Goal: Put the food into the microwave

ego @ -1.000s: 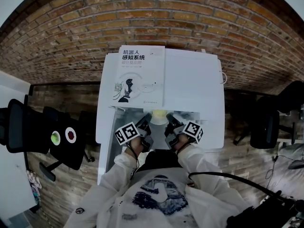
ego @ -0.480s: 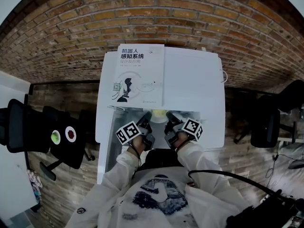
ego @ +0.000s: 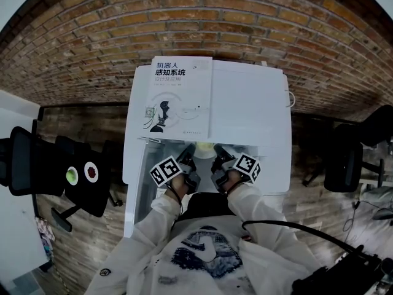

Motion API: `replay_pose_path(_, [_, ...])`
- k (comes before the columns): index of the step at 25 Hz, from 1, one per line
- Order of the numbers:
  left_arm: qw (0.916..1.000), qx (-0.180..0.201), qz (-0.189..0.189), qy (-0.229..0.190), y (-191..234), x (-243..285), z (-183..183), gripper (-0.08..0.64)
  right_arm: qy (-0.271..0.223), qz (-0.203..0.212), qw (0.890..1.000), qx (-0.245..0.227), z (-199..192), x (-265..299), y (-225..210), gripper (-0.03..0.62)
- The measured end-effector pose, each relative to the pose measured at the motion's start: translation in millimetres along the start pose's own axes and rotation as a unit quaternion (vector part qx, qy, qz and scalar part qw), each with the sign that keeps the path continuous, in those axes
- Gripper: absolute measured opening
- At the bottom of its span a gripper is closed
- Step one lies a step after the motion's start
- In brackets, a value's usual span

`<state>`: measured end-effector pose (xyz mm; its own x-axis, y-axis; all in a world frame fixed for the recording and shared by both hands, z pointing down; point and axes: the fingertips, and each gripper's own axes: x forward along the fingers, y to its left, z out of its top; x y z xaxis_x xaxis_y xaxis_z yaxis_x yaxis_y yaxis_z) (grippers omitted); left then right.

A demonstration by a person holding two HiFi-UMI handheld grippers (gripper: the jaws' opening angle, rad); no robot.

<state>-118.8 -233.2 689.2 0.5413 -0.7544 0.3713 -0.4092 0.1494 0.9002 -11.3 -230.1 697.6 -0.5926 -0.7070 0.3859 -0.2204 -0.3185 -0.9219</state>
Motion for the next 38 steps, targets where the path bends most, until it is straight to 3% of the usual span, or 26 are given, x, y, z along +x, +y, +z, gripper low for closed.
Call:
replay_pose_path(12, [0.9999,0.003,0.010,-0.002,7,1,1,0.048,-0.011,0.004,1.000,-0.001,1,6,-1,0.021])
replay_pose_path(18, [0.9996,0.024,0.009,0.008,5,0,-3,0.052,-0.014,0.005,1.000,0.000,2,9,-1,0.021])
replay_pose_path(38, [0.9988,0.001,-0.010,0.048,-5,-14,-44,0.057,-0.011,0.007,1.000,0.000,1,12,-1,0.021])
